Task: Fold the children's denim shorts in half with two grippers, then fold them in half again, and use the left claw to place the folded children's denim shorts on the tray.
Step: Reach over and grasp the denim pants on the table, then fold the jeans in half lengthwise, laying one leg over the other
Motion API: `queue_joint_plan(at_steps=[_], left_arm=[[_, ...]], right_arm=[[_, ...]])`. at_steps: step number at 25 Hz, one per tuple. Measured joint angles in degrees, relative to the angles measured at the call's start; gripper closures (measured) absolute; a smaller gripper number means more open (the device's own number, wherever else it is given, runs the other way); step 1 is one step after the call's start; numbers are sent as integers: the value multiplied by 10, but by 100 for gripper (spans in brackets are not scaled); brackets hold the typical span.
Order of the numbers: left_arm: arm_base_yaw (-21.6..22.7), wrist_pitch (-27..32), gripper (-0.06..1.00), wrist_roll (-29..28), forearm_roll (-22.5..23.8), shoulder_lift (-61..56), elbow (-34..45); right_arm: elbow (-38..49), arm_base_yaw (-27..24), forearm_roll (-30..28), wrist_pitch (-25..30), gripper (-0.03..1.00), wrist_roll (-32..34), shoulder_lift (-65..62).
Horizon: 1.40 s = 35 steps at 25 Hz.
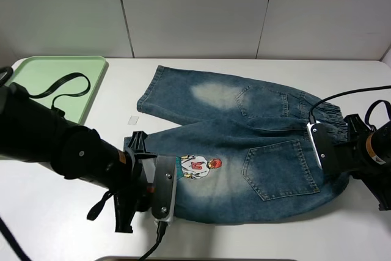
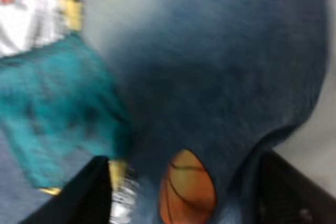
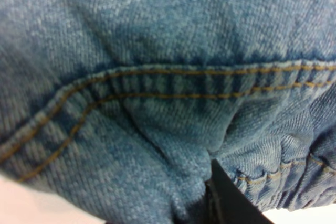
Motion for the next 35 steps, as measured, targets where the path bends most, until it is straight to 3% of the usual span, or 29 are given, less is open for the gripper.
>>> queue_joint_plan(at_steps=[4,8,20,25,35], left_arm=[[0,-9,74,0,5,6,0],[0,-7,91,0,9,7,0],[0,36,93,0,9,4,0],[0,94,93,0,11,-24,1],[27,98,93,-28,13,-110,-18]], right_arm=[[0,0,3,0,89,0,0],[0,0,4,-1,89,0,0],[0,0,7,-15,89,2,0],[-21,0,50,-21,89,11,1],[-82,2,157,9,89,28,-52]])
